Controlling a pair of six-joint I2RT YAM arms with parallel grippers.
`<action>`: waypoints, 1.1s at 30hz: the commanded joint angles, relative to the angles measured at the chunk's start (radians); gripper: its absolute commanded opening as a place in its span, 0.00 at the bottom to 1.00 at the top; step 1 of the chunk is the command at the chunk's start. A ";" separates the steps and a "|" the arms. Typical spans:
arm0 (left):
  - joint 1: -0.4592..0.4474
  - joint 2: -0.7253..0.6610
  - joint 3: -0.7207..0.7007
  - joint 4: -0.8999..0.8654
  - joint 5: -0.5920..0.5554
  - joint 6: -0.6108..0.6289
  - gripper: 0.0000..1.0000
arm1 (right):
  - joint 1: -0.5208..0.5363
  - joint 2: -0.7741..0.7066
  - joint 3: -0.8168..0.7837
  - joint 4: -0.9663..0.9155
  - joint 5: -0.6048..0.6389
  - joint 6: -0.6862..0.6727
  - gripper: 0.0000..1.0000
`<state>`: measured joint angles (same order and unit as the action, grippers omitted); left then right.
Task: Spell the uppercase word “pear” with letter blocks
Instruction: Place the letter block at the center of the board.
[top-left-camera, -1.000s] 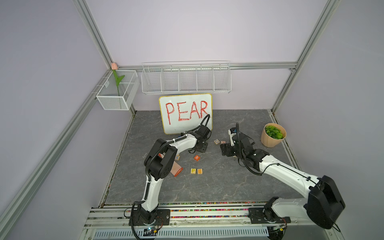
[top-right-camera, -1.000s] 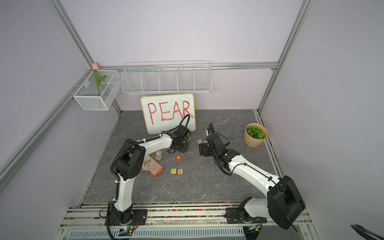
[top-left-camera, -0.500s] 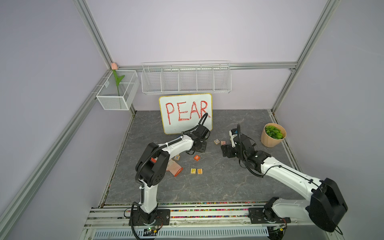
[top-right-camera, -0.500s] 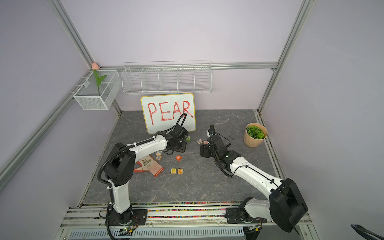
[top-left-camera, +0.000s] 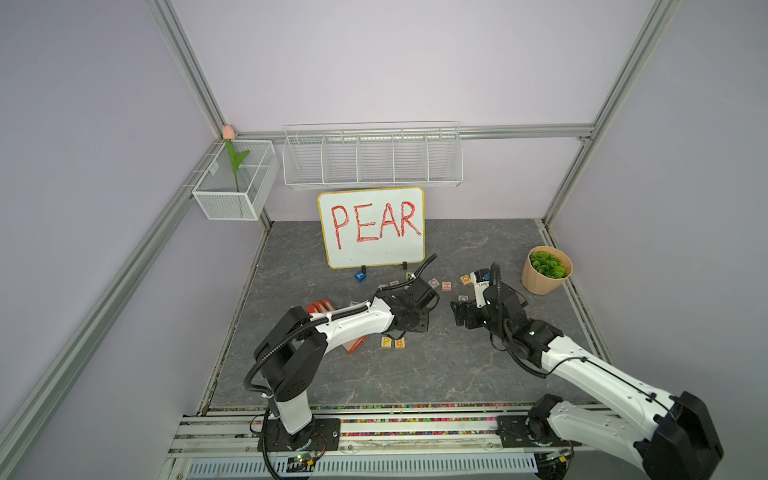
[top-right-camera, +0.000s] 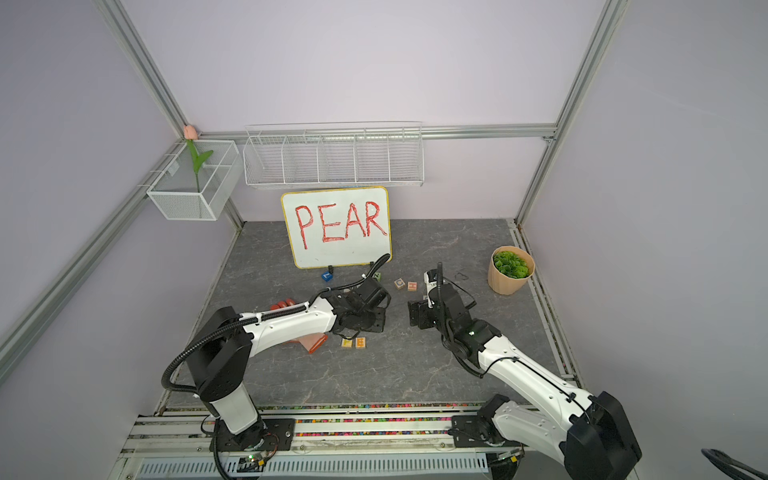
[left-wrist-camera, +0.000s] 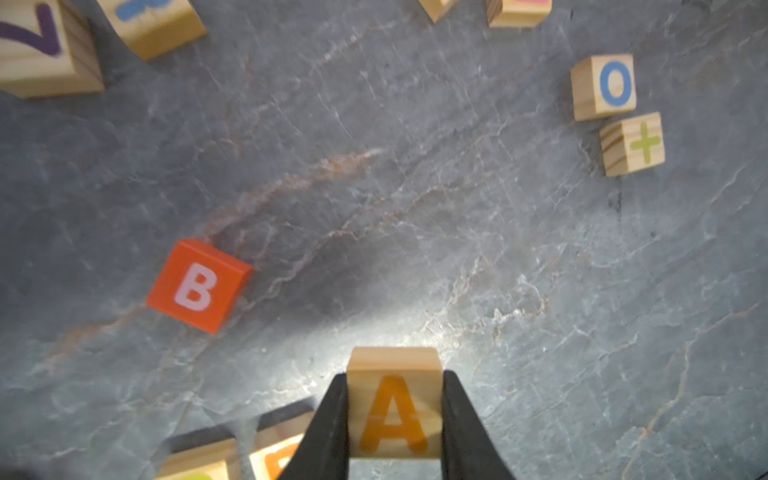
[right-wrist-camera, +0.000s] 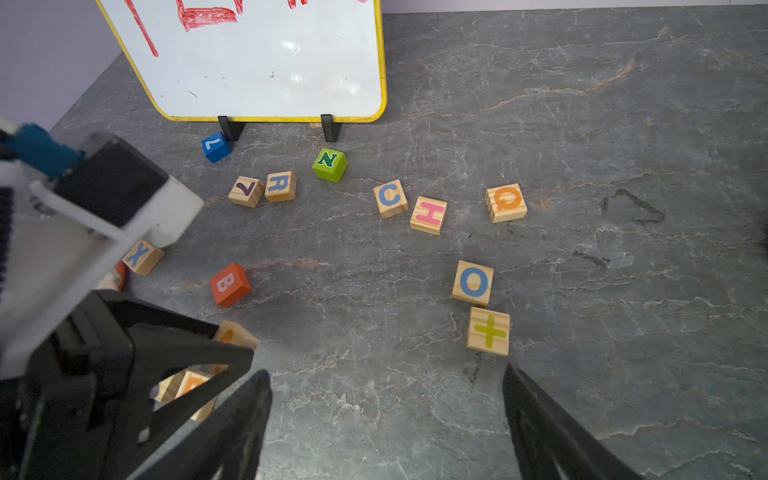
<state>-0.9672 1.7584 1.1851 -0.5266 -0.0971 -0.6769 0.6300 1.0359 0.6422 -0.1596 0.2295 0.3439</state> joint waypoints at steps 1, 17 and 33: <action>-0.028 -0.022 -0.018 0.001 -0.050 -0.093 0.24 | -0.003 -0.053 -0.041 0.017 -0.032 -0.004 0.89; -0.056 -0.043 -0.137 0.048 -0.026 -0.182 0.25 | -0.001 -0.148 -0.064 0.026 -0.082 -0.030 0.89; -0.051 0.026 -0.107 0.031 -0.007 -0.163 0.25 | -0.001 -0.188 -0.092 0.008 -0.056 -0.014 0.89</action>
<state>-1.0176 1.7557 1.0508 -0.4877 -0.1070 -0.8337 0.6300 0.8558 0.5629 -0.1574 0.1604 0.3359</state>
